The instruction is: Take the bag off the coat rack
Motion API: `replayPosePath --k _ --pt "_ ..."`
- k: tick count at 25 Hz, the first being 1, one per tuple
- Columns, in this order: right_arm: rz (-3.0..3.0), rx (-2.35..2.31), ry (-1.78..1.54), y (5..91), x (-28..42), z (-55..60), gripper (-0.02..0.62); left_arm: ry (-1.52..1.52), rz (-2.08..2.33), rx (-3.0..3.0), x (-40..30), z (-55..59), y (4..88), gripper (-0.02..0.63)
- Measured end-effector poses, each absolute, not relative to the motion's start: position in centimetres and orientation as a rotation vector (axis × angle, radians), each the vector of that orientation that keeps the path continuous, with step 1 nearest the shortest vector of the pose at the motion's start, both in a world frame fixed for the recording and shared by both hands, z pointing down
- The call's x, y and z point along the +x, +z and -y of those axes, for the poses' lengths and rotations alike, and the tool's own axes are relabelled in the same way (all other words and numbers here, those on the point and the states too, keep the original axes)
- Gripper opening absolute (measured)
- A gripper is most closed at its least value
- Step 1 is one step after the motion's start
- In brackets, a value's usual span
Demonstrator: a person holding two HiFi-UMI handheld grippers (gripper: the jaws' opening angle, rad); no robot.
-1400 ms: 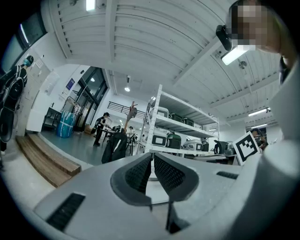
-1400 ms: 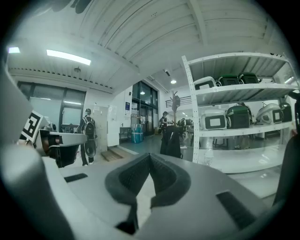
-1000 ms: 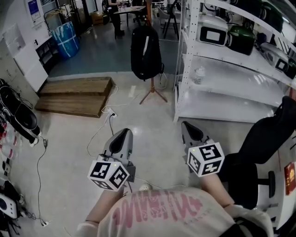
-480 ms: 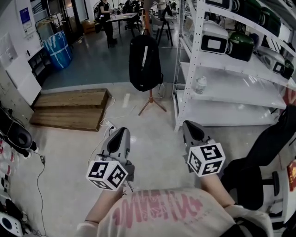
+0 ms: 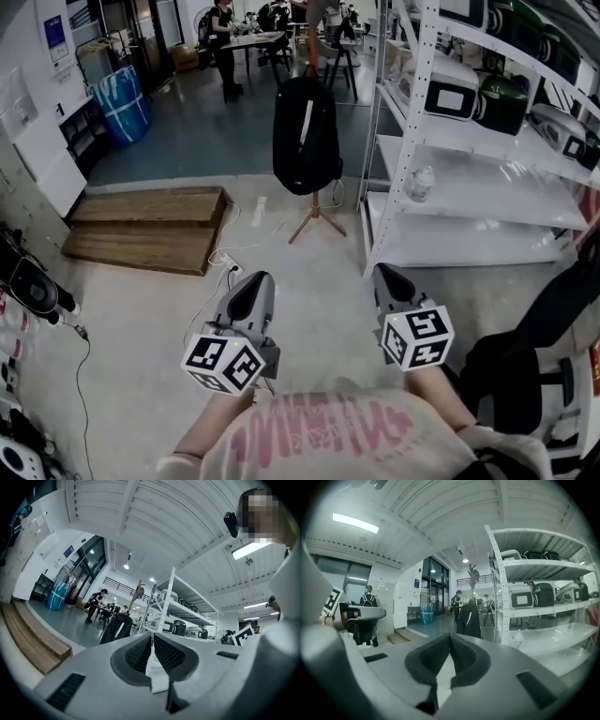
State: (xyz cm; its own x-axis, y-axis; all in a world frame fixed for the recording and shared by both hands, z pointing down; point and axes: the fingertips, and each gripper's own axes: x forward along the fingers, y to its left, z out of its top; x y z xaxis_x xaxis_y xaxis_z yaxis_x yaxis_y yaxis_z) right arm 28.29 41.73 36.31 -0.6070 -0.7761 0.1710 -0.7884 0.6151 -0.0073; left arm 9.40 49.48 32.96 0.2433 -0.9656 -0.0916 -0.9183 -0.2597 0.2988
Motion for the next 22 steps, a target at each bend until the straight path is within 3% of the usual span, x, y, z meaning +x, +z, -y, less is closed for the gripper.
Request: replayPosePath --k 11,22 --pt "2.741 1.275 0.330 38.4 25.4 -38.3 0.006 -0.400 1.788 2.188 5.6 -47.3 36.1 0.023" --pt "2.788 1.250 0.554 39.3 22.2 -27.3 0.006 -0.425 1.843 2.175 2.0 -38.2 35.6 0.023"
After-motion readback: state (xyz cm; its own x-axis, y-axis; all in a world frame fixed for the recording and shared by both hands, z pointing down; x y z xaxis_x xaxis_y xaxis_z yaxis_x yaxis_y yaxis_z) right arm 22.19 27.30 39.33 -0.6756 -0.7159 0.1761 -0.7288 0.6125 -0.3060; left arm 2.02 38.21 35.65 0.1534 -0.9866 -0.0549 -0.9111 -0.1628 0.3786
